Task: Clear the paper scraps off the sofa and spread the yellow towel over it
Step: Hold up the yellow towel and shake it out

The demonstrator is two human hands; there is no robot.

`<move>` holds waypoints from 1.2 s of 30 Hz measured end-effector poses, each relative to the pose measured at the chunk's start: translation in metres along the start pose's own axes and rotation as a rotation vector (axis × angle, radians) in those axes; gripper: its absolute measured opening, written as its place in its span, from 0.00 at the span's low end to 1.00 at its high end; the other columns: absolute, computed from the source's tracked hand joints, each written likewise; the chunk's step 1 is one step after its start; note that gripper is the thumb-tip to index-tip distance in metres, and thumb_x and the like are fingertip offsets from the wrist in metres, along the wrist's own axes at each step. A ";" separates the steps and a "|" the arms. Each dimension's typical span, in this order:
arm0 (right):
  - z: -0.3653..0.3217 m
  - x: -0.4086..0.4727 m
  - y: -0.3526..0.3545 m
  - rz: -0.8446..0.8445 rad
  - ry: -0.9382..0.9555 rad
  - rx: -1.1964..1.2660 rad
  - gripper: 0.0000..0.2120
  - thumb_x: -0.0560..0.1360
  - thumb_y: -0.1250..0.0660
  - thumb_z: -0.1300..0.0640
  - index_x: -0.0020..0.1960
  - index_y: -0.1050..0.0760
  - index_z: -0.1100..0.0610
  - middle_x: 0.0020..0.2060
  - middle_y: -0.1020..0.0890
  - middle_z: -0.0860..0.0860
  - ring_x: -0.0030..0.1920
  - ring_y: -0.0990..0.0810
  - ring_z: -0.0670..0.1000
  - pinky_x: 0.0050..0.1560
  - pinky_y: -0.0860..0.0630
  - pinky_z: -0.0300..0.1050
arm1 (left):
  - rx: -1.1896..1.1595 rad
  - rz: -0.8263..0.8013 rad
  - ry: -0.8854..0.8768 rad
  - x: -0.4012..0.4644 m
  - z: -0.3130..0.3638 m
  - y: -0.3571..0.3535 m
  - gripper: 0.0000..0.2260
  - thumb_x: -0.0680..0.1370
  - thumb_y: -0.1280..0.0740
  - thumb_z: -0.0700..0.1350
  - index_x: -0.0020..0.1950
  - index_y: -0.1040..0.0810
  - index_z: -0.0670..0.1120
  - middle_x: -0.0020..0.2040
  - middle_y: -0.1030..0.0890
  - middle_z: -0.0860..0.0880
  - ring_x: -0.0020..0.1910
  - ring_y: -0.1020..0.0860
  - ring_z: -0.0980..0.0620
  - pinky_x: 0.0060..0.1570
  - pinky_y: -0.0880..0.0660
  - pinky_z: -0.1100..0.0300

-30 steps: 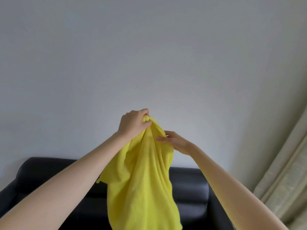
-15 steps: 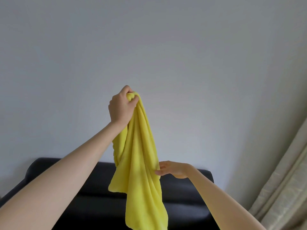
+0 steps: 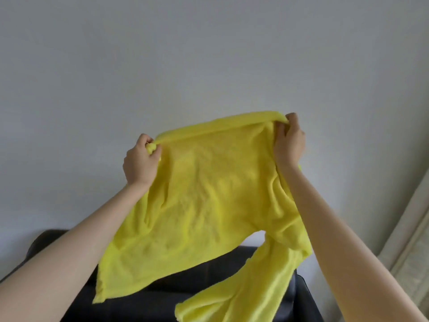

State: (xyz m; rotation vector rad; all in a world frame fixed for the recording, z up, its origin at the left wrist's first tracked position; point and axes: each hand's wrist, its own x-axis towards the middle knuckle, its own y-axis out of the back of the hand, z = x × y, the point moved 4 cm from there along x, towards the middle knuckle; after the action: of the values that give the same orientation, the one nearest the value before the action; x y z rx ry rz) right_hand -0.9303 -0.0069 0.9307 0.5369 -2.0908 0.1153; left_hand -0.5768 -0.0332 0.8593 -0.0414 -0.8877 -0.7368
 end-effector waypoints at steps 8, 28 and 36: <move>0.132 -0.117 -0.031 -1.011 0.013 -0.573 0.17 0.78 0.38 0.44 0.42 0.21 0.57 0.41 0.19 0.58 0.49 0.20 0.55 0.44 0.29 0.44 | 0.336 -0.506 0.071 -0.055 -0.096 -0.015 0.09 0.76 0.34 0.52 0.48 0.26 0.48 0.43 0.20 0.45 0.47 0.21 0.41 0.41 0.28 0.54; 0.073 -0.048 -0.009 -0.485 -0.004 -0.319 0.13 0.81 0.44 0.50 0.50 0.26 0.57 0.41 0.21 0.60 0.43 0.23 0.63 0.37 0.31 0.49 | 0.284 -0.323 -0.116 -0.053 -0.036 -0.041 0.08 0.78 0.36 0.51 0.50 0.28 0.47 0.38 0.22 0.44 0.41 0.22 0.39 0.37 0.31 0.54; 0.132 -0.091 -0.034 -0.690 -0.120 -0.472 0.17 0.81 0.45 0.47 0.43 0.26 0.57 0.39 0.23 0.54 0.40 0.25 0.59 0.37 0.30 0.47 | -0.117 -0.810 0.541 -0.088 -0.112 -0.052 0.24 0.69 0.26 0.60 0.54 0.26 0.45 0.50 0.23 0.48 0.51 0.24 0.47 0.46 0.28 0.55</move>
State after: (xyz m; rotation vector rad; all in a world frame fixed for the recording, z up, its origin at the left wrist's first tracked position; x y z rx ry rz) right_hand -0.9777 -0.0456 0.7783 0.9426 -1.8417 -0.7998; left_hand -0.5667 -0.0593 0.7099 0.4196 -0.3118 -1.4677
